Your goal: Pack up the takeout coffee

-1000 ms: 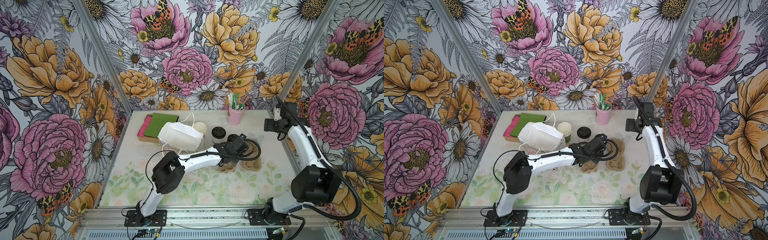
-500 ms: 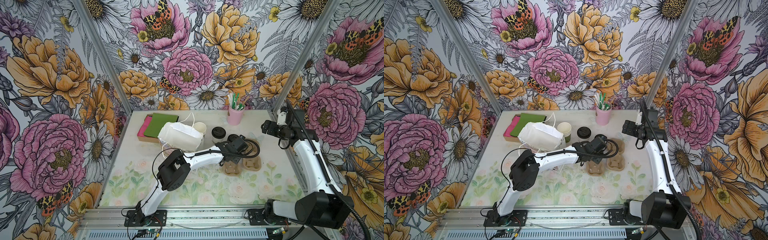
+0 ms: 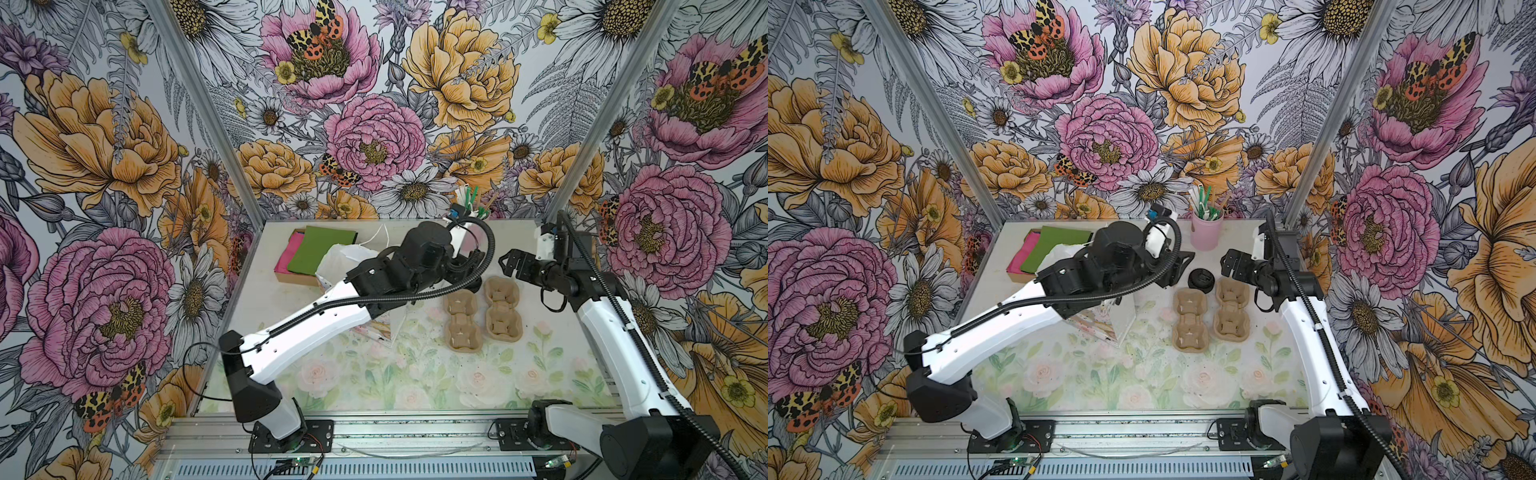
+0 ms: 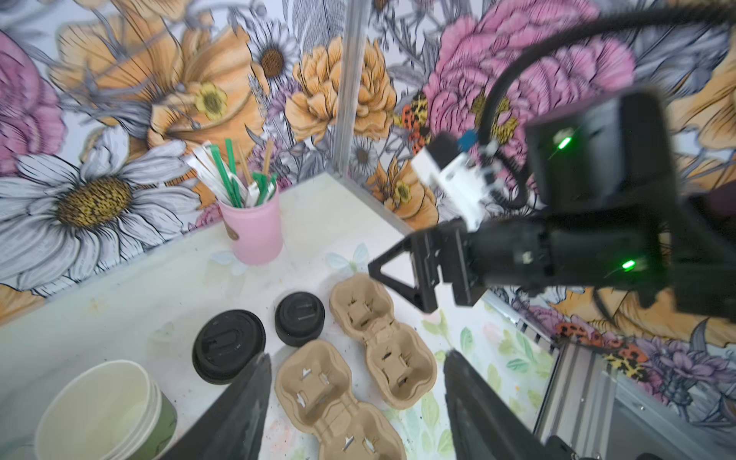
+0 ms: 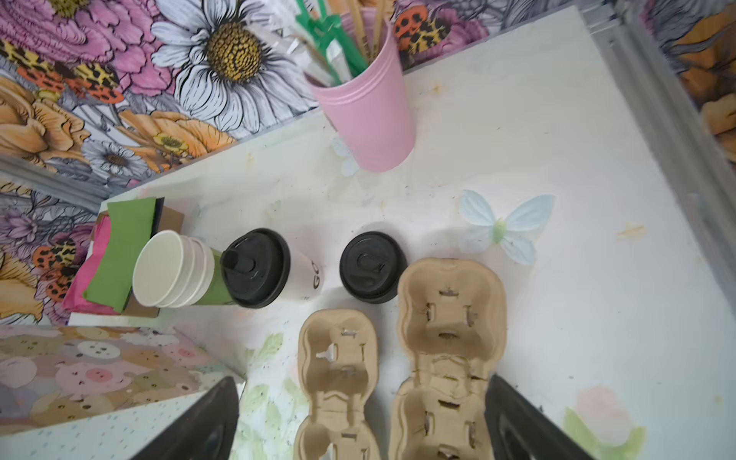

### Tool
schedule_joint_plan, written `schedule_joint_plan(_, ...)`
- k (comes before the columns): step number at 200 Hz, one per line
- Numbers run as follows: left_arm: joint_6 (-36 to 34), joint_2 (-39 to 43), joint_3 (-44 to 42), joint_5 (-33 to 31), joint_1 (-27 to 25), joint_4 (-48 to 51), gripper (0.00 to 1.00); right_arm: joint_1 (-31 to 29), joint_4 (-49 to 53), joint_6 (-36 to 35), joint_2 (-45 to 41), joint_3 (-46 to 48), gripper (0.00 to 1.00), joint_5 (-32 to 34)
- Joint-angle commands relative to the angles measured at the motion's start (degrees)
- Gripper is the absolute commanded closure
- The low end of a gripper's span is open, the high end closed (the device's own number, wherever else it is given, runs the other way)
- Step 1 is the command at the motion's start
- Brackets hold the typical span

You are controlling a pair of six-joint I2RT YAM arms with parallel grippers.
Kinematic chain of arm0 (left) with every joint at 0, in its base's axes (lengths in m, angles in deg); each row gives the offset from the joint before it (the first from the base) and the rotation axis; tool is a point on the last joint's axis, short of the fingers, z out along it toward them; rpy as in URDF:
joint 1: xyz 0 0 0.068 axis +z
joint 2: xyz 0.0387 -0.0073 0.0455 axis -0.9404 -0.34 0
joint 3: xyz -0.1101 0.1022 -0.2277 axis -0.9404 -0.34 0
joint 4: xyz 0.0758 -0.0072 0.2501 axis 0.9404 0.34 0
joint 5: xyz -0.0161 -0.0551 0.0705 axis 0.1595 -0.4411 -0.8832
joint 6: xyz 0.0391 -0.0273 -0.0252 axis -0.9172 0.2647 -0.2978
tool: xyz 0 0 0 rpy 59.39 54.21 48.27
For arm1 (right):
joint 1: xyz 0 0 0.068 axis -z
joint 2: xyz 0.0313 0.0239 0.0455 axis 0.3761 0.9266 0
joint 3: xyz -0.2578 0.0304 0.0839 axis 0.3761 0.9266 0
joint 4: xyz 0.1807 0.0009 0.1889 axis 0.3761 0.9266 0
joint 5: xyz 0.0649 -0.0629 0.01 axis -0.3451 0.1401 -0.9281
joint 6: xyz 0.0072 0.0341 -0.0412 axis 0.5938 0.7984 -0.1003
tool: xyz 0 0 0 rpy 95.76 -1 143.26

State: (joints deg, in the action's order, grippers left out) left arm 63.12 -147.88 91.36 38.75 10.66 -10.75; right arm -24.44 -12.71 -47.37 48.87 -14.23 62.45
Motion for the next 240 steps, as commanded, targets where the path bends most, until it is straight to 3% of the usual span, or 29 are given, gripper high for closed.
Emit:
schedule_joint_plan(1, -2.82, 4.89, -5.4, -4.39, 2.69, 0.86, 0.27, -6.53, -0.48, 4.08, -0.41, 1.75, 0.06, 6.62)
schedule_joint_plan(29, -3.31, 13.96, -11.73, -6.45, 8.37, 1.01, 0.22, -15.92, -0.44, 6.59, 2.61, 3.91, 0.09, 14.27)
schedule_joint_plan(53, -2.47, 20.7, -17.73, -4.55, 15.9, 1.05, 0.18, -20.35, -0.57, 7.91, 6.11, 5.48, 0.14, 18.51)
schedule_joint_plan(90, -0.79, 27.05, -23.72, 2.48, 28.25, 2.02, 0.13, -24.35, -0.95, 9.83, 12.92, 6.07, 0.19, 20.11)
schedule_joint_plan(154, -0.42, 28.96, -26.73, 15.32, 46.52, 4.56, 0.1, -26.74, -5.69, 14.07, 19.68, 9.39, 0.29, 17.7)
schedule_joint_plan(183, -0.16, 28.17, -29.12, 18.03, 50.59, 4.43, 0.1, -26.93, -6.8, 14.76, 20.31, 10.97, 0.35, 18.47)
schedule_joint_plan(240, -0.97, 28.02, -31.31, 18.05, 52.12, 3.97, 0.1, -27.07, -7.95, 14.1, 22.89, 11.01, 0.48, 17.2)
